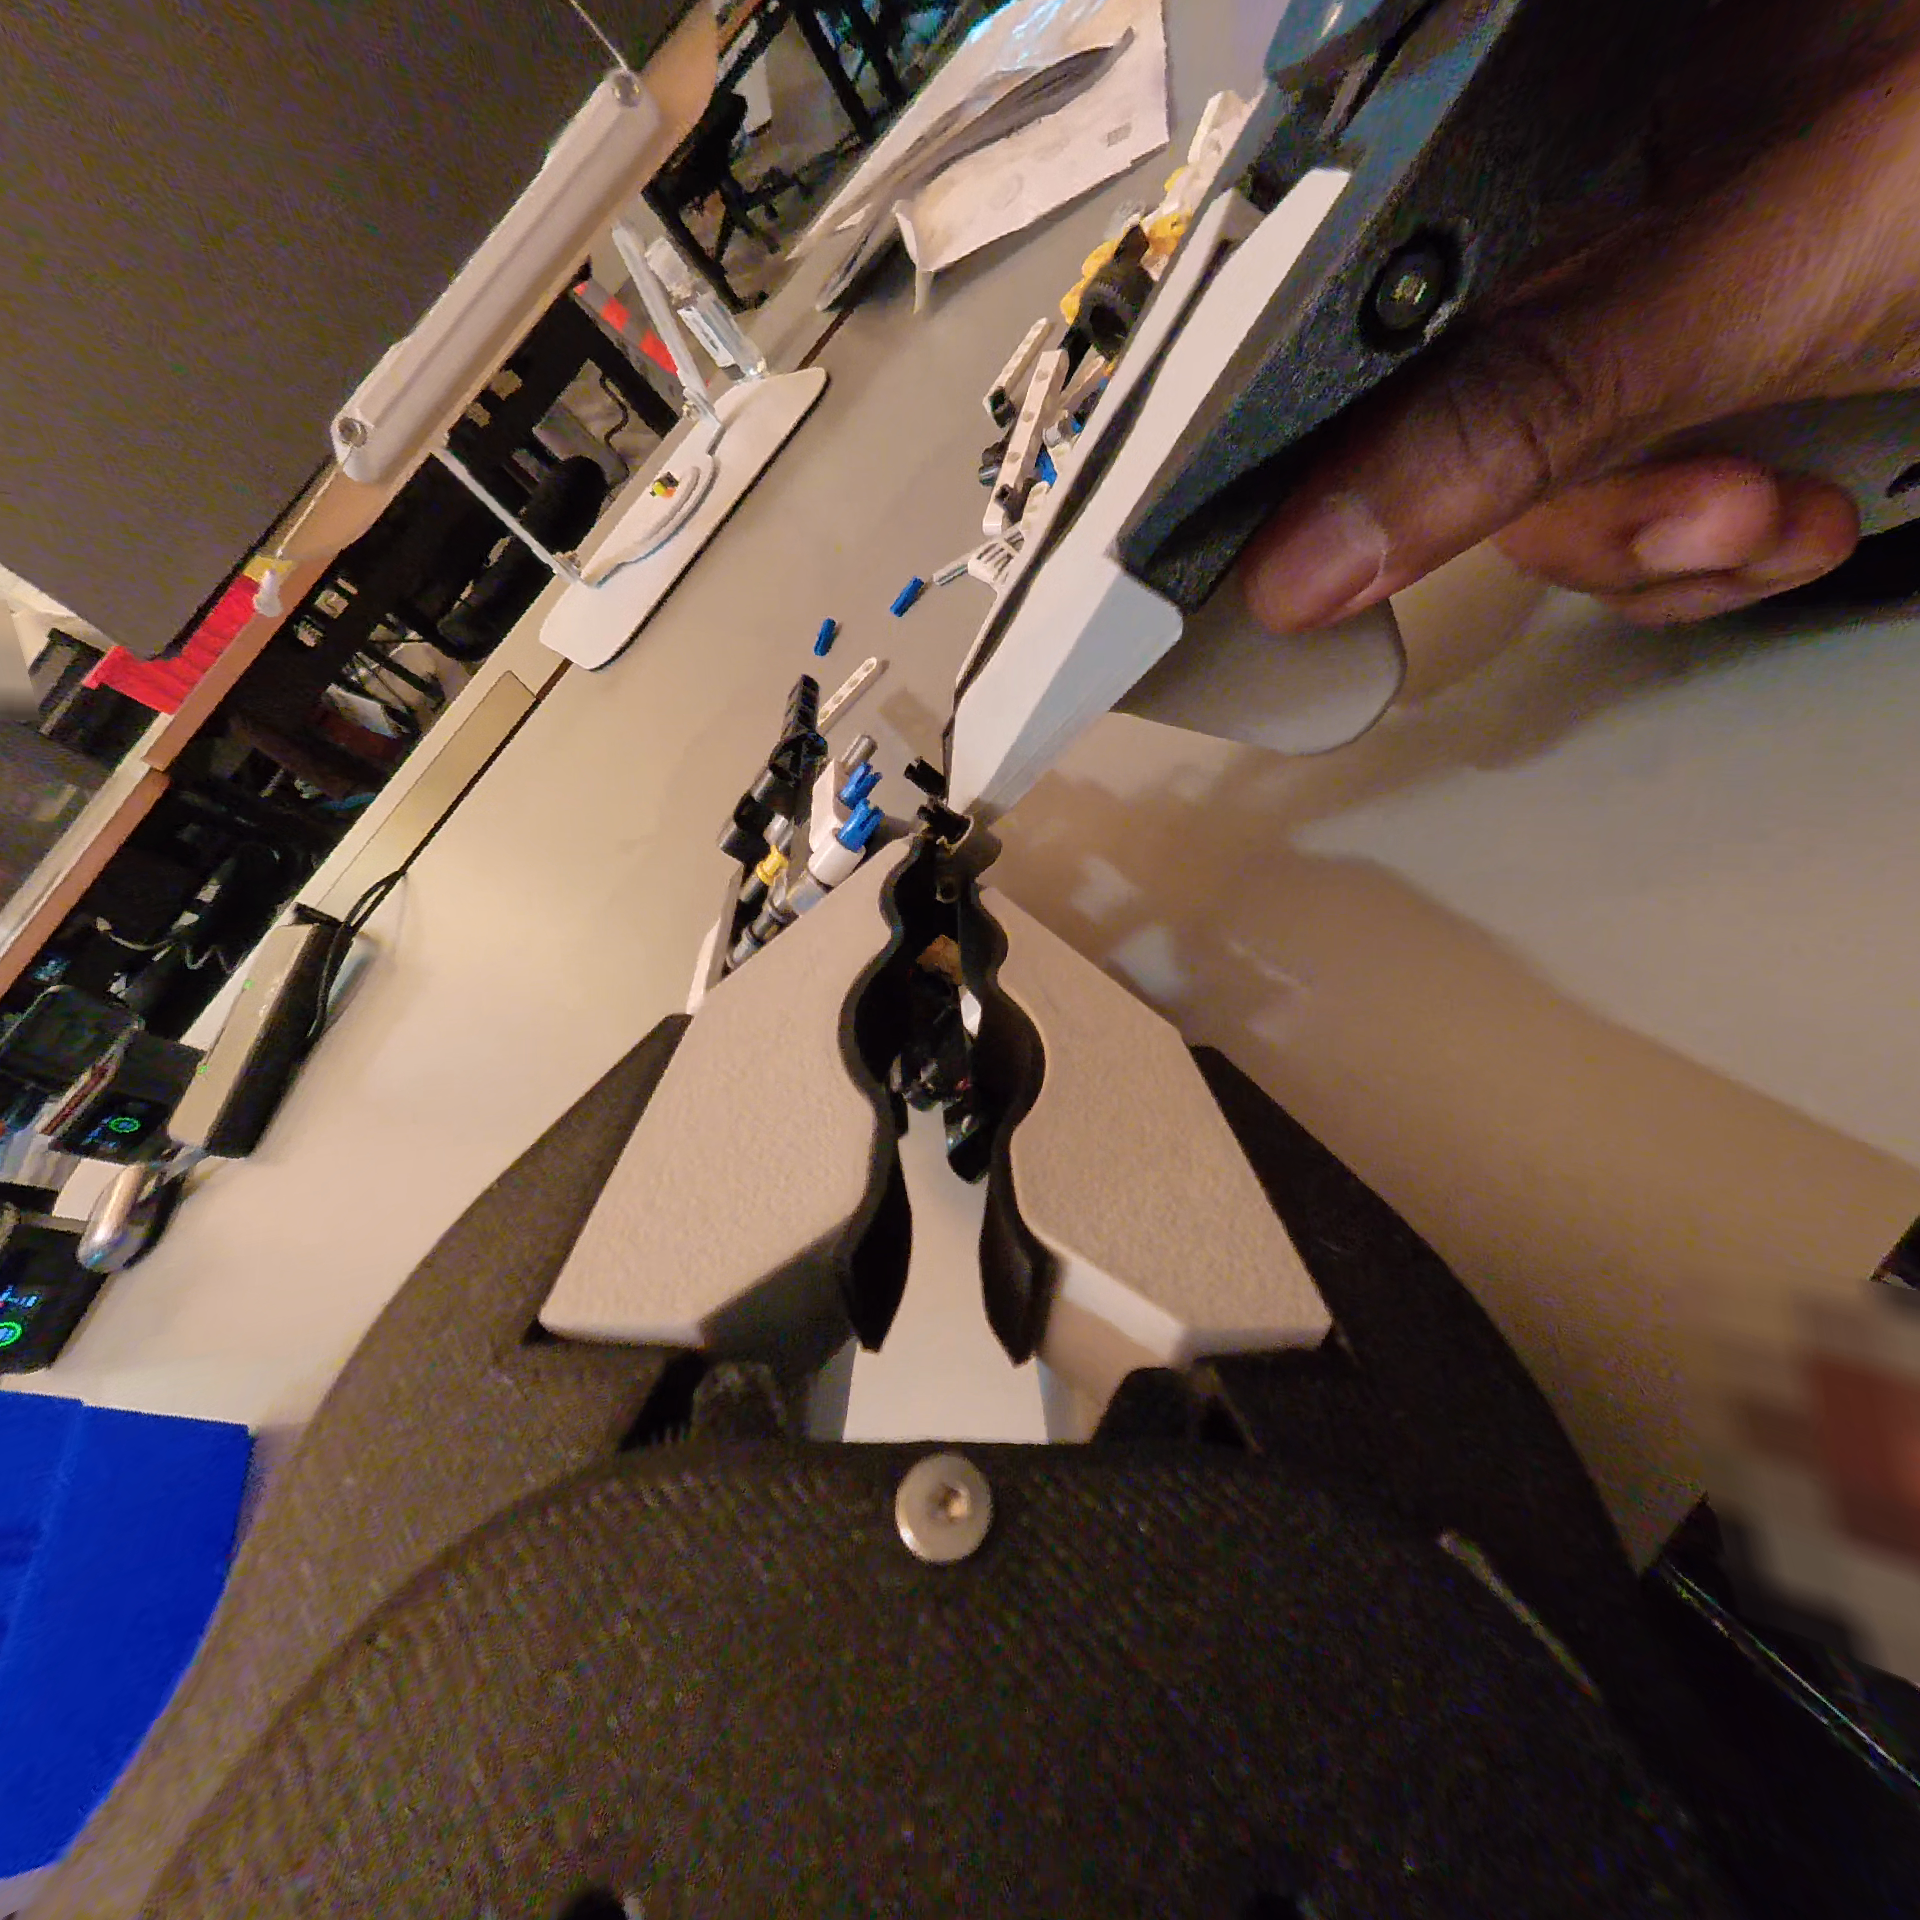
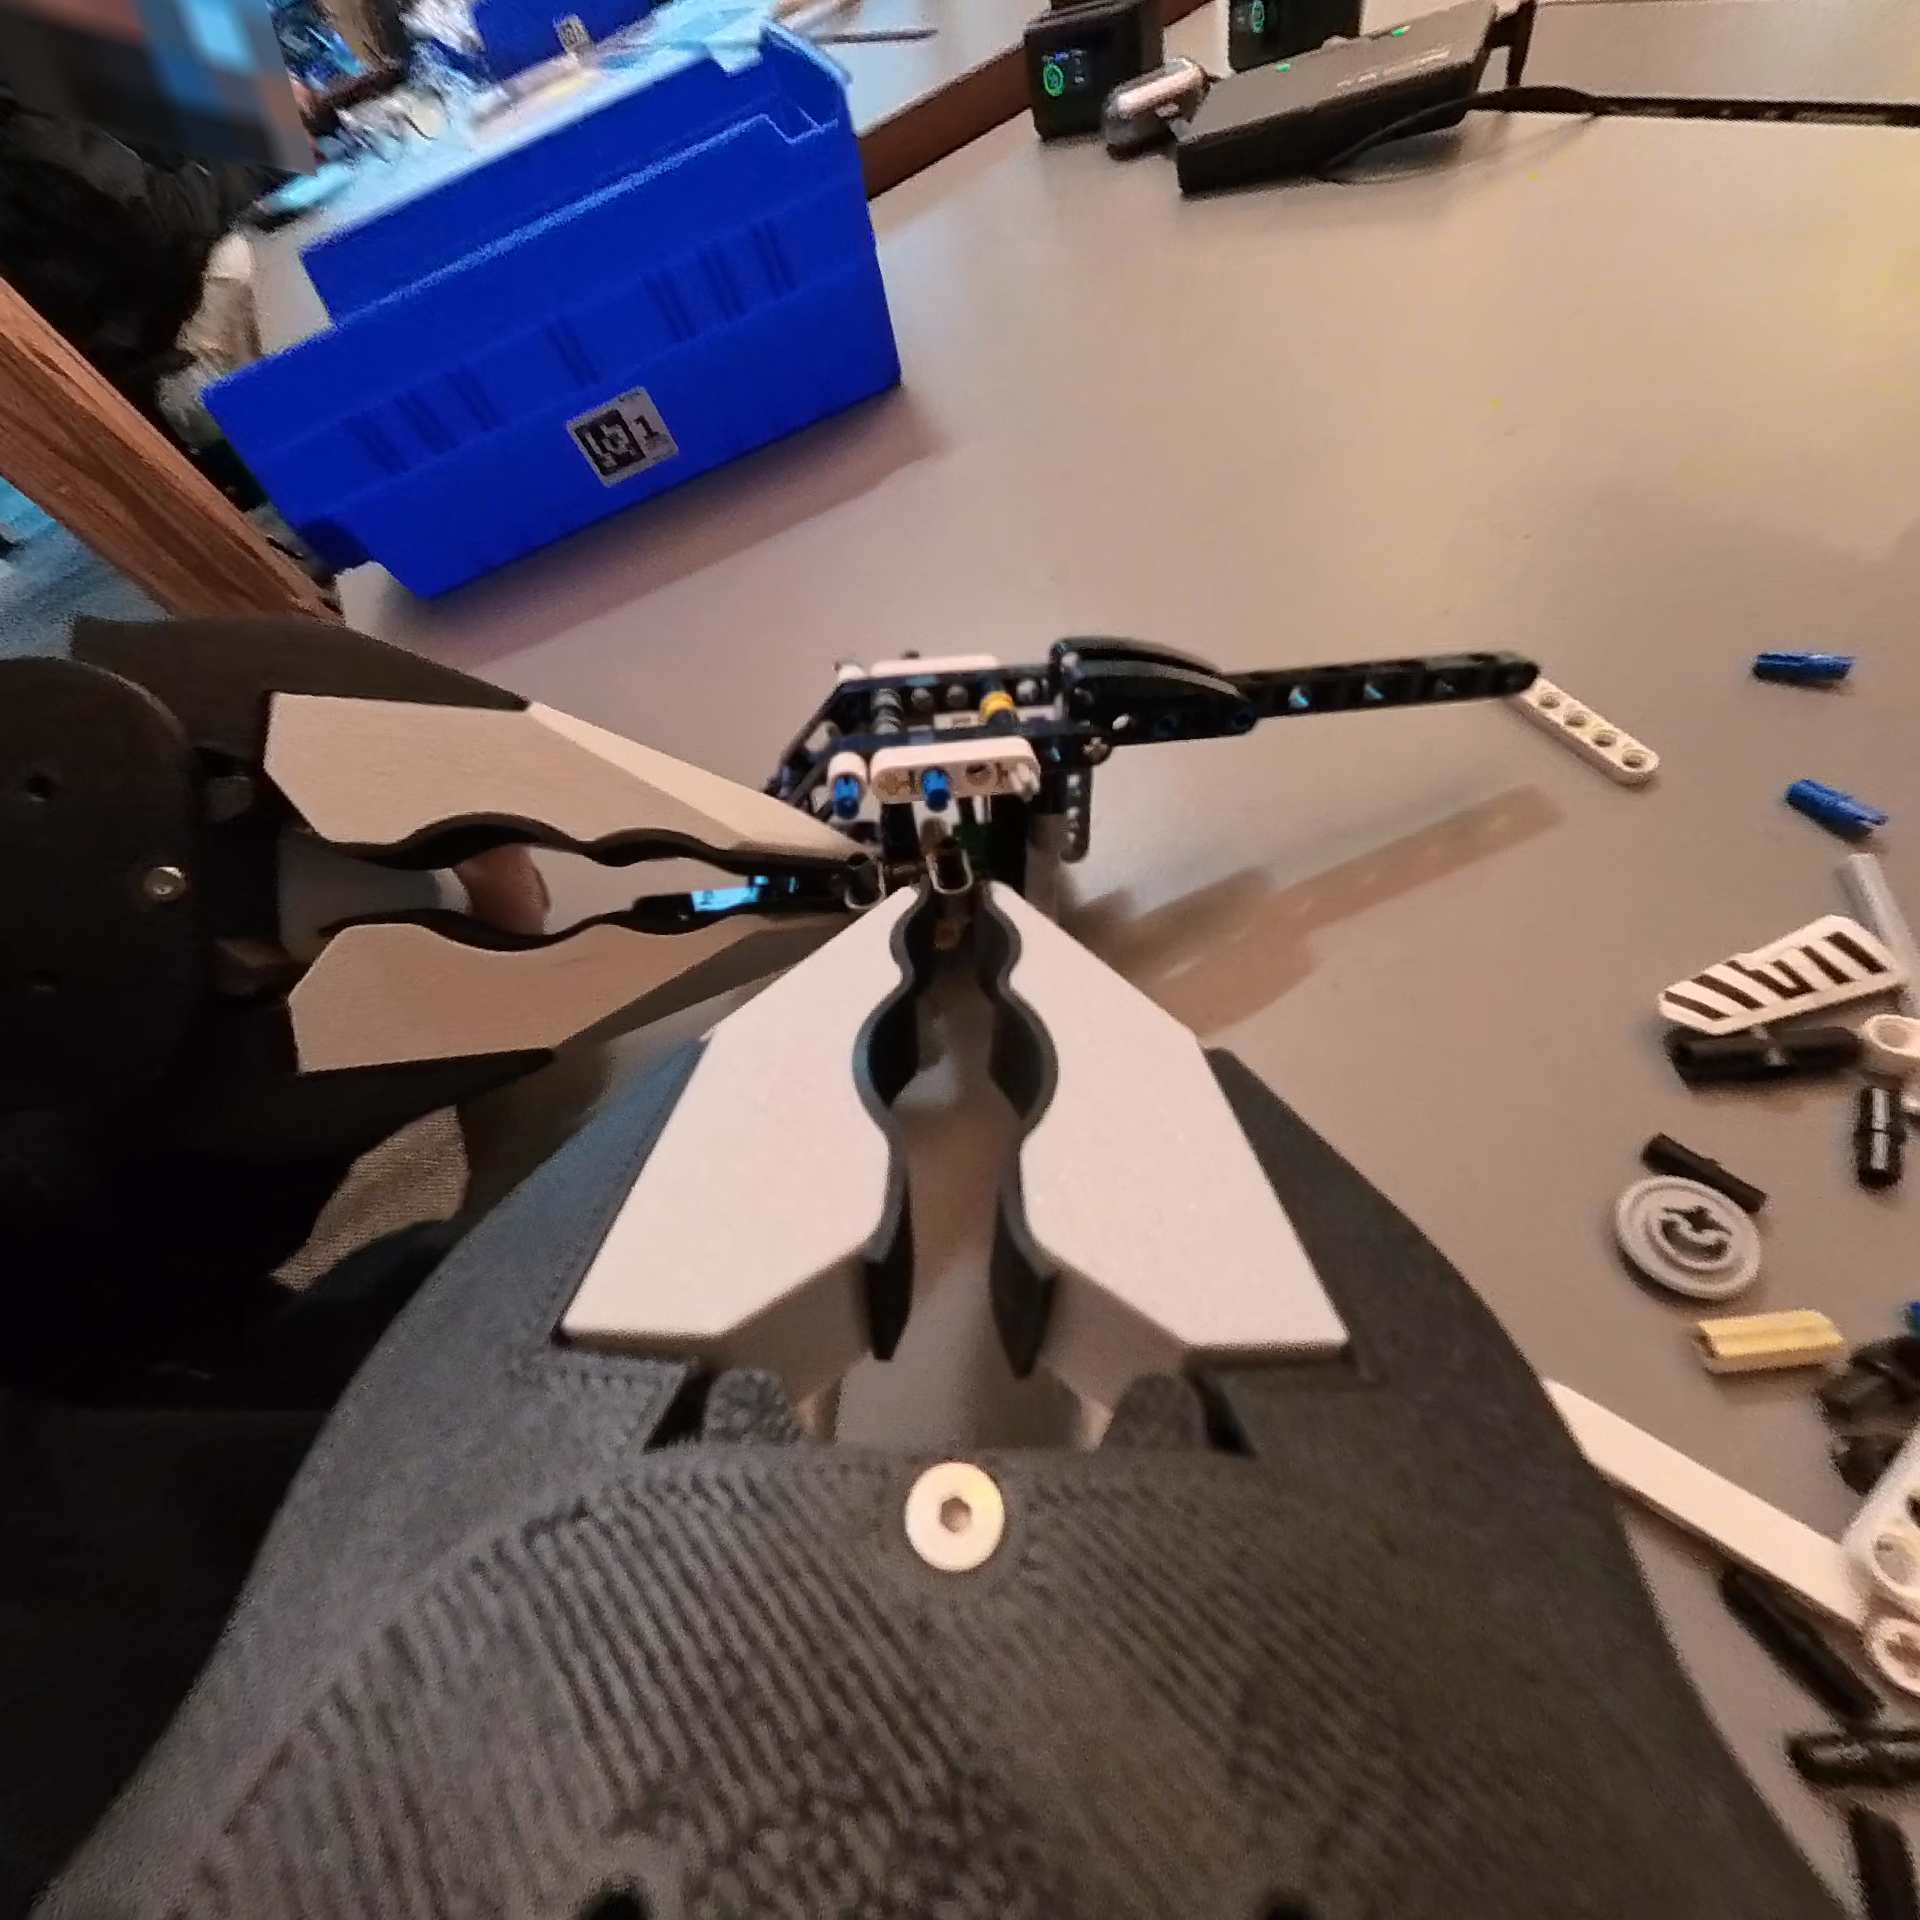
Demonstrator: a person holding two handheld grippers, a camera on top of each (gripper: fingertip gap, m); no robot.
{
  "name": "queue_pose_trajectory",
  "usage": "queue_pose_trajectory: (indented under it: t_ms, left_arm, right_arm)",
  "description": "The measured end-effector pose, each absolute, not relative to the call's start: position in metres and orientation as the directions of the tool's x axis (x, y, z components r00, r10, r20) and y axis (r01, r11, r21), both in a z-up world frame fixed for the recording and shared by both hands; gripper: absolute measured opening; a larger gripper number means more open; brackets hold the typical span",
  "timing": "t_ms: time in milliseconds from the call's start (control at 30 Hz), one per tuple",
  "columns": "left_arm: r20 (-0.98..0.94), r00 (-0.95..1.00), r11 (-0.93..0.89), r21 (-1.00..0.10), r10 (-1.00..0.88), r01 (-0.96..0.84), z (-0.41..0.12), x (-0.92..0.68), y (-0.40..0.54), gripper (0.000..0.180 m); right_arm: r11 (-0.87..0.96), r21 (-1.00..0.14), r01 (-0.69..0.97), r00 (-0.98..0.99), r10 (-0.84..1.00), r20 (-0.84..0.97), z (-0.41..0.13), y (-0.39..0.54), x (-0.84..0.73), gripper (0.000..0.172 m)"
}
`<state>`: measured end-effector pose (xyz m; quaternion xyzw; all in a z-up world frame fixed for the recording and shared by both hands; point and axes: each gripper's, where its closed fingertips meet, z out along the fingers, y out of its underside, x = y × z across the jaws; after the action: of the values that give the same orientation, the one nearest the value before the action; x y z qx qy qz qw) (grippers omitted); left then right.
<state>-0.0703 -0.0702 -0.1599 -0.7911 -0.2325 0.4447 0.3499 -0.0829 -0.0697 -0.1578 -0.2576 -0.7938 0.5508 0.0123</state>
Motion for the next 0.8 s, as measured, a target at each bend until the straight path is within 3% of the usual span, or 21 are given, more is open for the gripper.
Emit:
queue_pose_trajectory:
  t_ms: [300,500,800]
  left_arm:
    - [-0.490,0.508,-0.597,-0.800,0.708,0.059,-0.1543,-0.0688,-0.0727,0.004]
    - [-0.495,0.515,-0.603,-0.796,0.700,0.054,-0.1553,-0.0679,-0.0692,0.004]
    - [-0.499,0.503,-0.610,-0.789,0.706,0.073,-0.1581,-0.0693,-0.0680,0.003]
  right_arm:
    - [0.209,-0.861,0.463,-0.859,0.345,-0.378,-0.1522,-0.0666,-0.0815,0.019]
    - [0.223,-0.870,0.439,-0.878,0.312,-0.363,-0.1505,-0.0707,-0.0801,0.005]
    - [0.284,-0.890,0.355,-0.908,0.331,-0.257,-0.1546,-0.0701,-0.0833,0.004]
